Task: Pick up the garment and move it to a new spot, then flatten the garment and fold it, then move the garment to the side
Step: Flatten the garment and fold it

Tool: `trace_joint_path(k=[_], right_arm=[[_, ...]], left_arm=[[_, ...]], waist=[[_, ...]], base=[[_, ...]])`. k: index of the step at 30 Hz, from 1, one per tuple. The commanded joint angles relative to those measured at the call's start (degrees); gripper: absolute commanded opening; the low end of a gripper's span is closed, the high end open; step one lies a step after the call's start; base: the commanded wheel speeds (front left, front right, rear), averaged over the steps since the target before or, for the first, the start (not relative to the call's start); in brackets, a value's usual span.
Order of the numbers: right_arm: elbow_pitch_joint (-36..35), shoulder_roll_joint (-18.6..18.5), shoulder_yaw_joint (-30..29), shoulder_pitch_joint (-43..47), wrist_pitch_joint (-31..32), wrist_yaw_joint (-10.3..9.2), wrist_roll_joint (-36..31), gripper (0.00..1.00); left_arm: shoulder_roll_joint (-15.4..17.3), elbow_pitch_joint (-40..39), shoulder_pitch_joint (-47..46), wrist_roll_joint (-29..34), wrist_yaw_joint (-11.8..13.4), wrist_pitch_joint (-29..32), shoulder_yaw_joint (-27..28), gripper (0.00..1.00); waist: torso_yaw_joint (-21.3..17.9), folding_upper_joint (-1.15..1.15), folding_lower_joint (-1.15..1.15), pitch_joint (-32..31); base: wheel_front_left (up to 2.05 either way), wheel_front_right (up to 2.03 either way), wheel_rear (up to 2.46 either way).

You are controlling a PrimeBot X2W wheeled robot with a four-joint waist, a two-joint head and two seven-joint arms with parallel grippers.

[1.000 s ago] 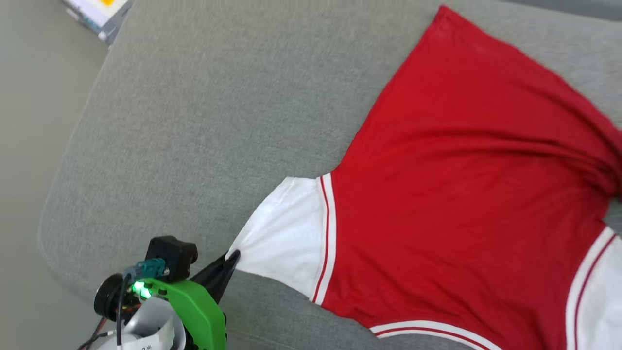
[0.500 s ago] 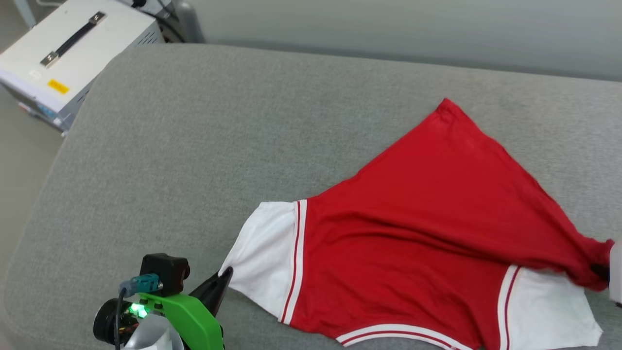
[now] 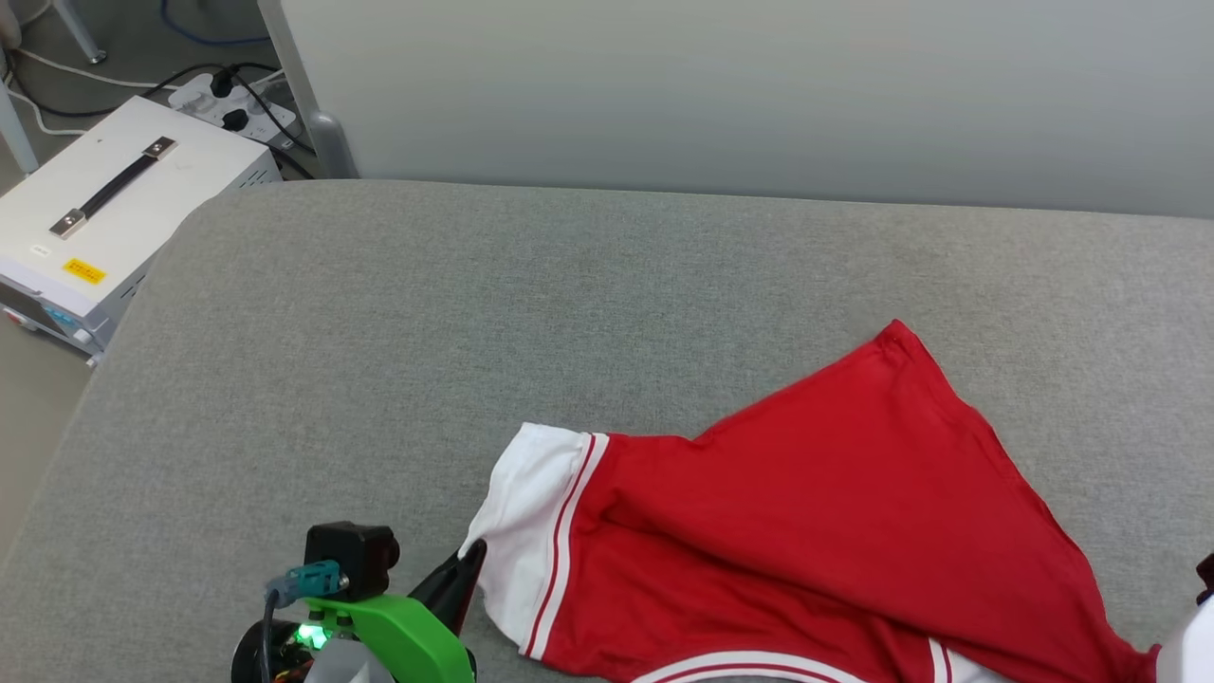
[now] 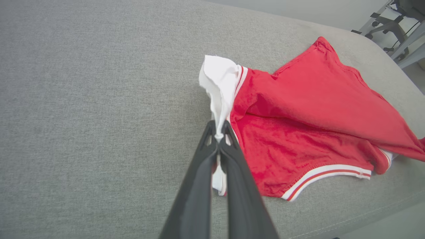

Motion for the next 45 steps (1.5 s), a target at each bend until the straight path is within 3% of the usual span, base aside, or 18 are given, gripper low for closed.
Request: trace_joint_path(k=[1,2,8,17,23,30,36,45], right_arm=[[-0.5,0.4,-0.2,1.0,0.4,-0.03,-0.4,0.00],[-1.7,0.7,-0.6,0.9,-0.5,-0.03,-0.5,1.00],[-6.0,0.1,-0.3,-2.9,-0.1,-0.03,2.2,1.00],[-10.4,-2.7,3.3,-16.7,2.8,-0.03,3.5,1.00],[-5.7,-3.0,6.5,-27.5,4.2,-0.03,1.8,1.00],[4.4,-3.8,9.1,-36.2,2.9,-0.03,-3.6,1.00],[12.2,-4.3,9.4,-40.0,0.9,-0.03,-6.4,1.00],[18.0,-5.7,13.4,-40.5,-2.1,-0.03,-7.5,1.00]], left_arm=[[-0.4,0.3,0.7,-0.3,0.2,-0.5,-0.1,0.00],[-0.7,0.8,0.1,-0.1,-0.2,-0.7,-0.3,0.00],[-0.4,0.6,-1.6,0.8,-0.9,-0.7,-0.7,0.00],[0.6,-3.5,-3.2,2.3,-0.9,-0.3,-0.9,0.00],[1.1,-6.4,-5.1,3.2,-1.2,0.2,-1.0,0.00],[0.1,-6.5,-6.9,3.6,-1.9,-0.1,-1.5,0.00],[-1.2,-5.8,-8.2,3.7,-2.7,-0.9,-2.1,0.00],[-2.7,-4.6,-9.0,3.8,-3.4,-1.5,-3.3,0.00]], waist=[[0.0,0.69,0.01,0.1],[0.3,0.69,0.01,0.6],[1.4,0.69,0.01,2.4],[4.3,0.69,0.01,8.4],[7.7,0.69,0.01,13.4],[11.8,0.69,0.01,17.7],[14.3,0.69,0.01,19.4],[15.4,0.69,0.01,20.4]], base=[[0.00,0.00,0.00],[0.00,0.00,0.00],[0.00,0.00,0.00],[0.00,0.00,0.00],[0.00,0.00,0.00],[0.00,0.00,0.00],[0.00,0.00,0.00],[0.00,0.00,0.00]])
